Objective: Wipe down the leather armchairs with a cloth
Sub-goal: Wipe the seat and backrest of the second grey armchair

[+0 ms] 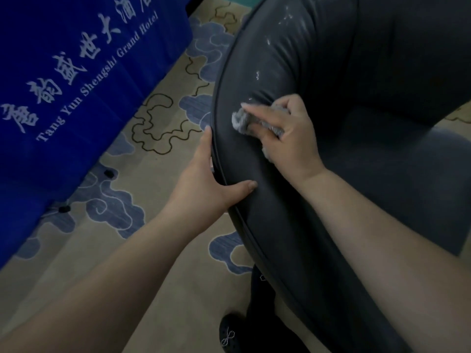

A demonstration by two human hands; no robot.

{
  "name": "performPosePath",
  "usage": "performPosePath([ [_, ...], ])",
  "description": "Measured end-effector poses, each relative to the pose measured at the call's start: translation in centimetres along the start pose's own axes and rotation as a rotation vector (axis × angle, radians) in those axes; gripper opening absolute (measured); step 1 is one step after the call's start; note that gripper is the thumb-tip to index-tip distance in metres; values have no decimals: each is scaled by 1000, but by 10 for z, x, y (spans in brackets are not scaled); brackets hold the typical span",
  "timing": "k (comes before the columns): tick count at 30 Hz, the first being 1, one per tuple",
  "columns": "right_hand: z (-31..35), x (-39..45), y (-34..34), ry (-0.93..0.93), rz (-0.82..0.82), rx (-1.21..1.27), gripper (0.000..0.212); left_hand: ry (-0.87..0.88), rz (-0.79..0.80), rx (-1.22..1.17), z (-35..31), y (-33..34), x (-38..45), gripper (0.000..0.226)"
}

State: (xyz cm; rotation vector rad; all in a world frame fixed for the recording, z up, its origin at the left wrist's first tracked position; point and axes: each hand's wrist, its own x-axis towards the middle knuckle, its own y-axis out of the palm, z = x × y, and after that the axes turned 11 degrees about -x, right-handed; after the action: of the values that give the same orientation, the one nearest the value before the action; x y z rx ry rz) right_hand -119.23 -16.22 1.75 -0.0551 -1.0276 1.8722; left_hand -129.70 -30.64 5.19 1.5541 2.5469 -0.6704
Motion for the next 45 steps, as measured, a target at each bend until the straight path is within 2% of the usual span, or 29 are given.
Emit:
performPosePath([
  [3,-5,16,3,38,-24,39,35,-16,13,0,-3,-5,19,116],
  [8,-2,-17,-8,-42,28,95,34,21,32,54,-14,-10,49,120],
  [11,-6,23,-3,-61,61,5,35,-12,44,92,-20,-12,59,125],
  [15,-7,68,9,23,50,-12,33,-31,59,158,-29,-17,70,126],
  [21,-12,-6,-8,48,0,112,32,3,92,173,-37,-16,88,126],
  [24,-19,14,-1,78,-21,64,34,16,124,195,-41,-17,100,127],
  [29,-28,80,13,142,-72,43,32,41,187,221,-46,-25,127,126],
  [35,-11,27,8,182,-120,84,31,58,342,215,-49,-39,148,132],
  [38,-14,48,11,179,-112,-14,31,29,416,232,-54,-44,156,136],
  [42,-23,114,20,310,-170,-21,31,55,461,237,-61,-47,183,131],
  [45,-25,123,22,410,-213,59,30,77,488,230,-66,-48,206,130],
])
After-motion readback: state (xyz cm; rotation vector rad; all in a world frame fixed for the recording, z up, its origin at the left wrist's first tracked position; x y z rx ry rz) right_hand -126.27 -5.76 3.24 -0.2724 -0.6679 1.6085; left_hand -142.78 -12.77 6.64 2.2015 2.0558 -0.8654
